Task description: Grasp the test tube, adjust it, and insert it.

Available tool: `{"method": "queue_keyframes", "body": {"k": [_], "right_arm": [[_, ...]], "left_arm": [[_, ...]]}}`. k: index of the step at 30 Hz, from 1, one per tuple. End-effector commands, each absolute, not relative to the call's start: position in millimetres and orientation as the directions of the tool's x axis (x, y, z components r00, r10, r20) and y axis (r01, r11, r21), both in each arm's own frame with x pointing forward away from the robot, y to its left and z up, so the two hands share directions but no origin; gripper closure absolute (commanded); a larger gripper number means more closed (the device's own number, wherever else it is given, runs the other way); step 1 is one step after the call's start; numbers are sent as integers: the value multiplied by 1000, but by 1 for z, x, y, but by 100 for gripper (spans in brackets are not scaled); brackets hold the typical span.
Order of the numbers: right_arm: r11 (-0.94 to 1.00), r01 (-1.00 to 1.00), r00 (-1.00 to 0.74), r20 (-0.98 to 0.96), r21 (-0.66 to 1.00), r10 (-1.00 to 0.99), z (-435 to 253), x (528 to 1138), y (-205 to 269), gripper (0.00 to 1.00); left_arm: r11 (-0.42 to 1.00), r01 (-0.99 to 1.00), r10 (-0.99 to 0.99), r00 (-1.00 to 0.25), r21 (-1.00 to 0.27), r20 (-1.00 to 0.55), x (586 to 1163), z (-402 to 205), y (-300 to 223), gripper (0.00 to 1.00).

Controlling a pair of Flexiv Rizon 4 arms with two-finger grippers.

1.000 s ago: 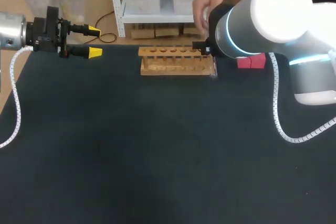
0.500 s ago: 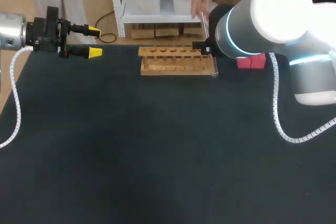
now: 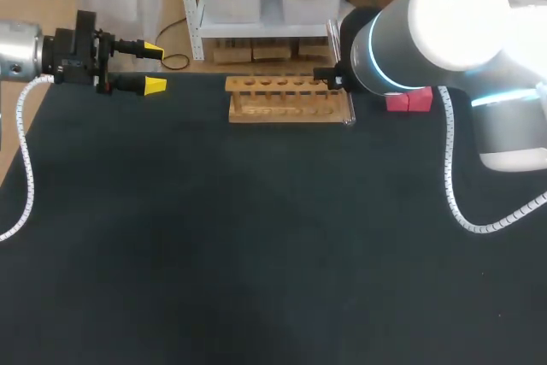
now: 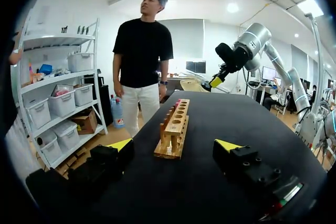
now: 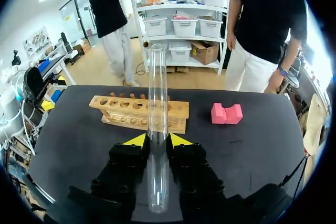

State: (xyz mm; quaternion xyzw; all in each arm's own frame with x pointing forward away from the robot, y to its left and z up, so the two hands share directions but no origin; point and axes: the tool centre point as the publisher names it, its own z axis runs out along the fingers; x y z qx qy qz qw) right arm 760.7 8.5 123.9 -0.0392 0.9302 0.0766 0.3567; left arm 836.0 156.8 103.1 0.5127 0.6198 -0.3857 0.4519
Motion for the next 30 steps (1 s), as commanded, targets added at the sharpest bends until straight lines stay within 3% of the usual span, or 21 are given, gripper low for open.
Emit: {"method": "queue_keyframes", "body": {"k": [1, 30], "right_arm": [[985, -127, -736, -676, 116, -15, 123, 759, 7, 100], [985, -158, -793, -604, 75, -81, 66, 797, 37, 100]], "left_arm": [[176, 984, 286, -63, -13, -956, 837, 102, 157, 0], [176, 984, 286, -63, -13, -956, 837, 102, 157, 0]]}}
